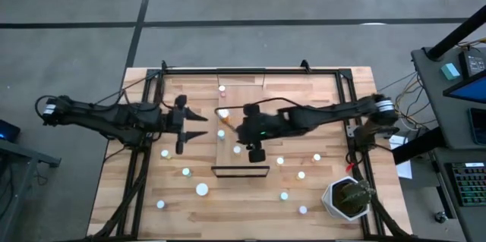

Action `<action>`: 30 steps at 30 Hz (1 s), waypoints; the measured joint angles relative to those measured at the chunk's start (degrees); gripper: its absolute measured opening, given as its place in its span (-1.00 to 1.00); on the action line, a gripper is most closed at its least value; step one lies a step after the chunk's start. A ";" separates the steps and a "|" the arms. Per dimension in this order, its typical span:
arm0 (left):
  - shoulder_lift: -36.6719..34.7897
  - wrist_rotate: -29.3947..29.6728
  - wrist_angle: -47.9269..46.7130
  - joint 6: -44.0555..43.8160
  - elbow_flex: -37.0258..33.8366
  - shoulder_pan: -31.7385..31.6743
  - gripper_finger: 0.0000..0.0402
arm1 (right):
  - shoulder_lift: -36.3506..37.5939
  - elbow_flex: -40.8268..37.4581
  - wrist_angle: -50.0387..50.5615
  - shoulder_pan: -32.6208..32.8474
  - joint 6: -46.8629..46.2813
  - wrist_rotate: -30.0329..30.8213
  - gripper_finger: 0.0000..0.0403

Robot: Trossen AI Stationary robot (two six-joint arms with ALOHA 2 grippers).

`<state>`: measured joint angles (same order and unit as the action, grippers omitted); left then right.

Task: Pick and place medicine bottles onto shelf by color
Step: Put the yellow pill bottle on the shelf

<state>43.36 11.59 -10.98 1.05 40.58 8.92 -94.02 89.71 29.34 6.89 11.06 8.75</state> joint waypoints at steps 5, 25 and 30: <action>4.81 -0.19 2.42 -5.05 -0.04 2.22 -0.10 | 9.96 -15.84 -22.81 -0.02 6.96 -0.17 -0.21; 32.64 -0.56 -25.95 0.65 27.50 2.76 0.14 | 29.62 -41.48 -44.79 -1.68 9.03 -6.71 -0.27; 37.08 -0.85 -34.95 11.38 33.87 2.76 0.25 | 31.02 -42.66 -44.65 -1.68 8.91 -6.73 -0.28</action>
<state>80.44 10.74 -45.93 12.44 74.44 11.68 -63.00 47.05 -15.31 5.21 19.97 2.02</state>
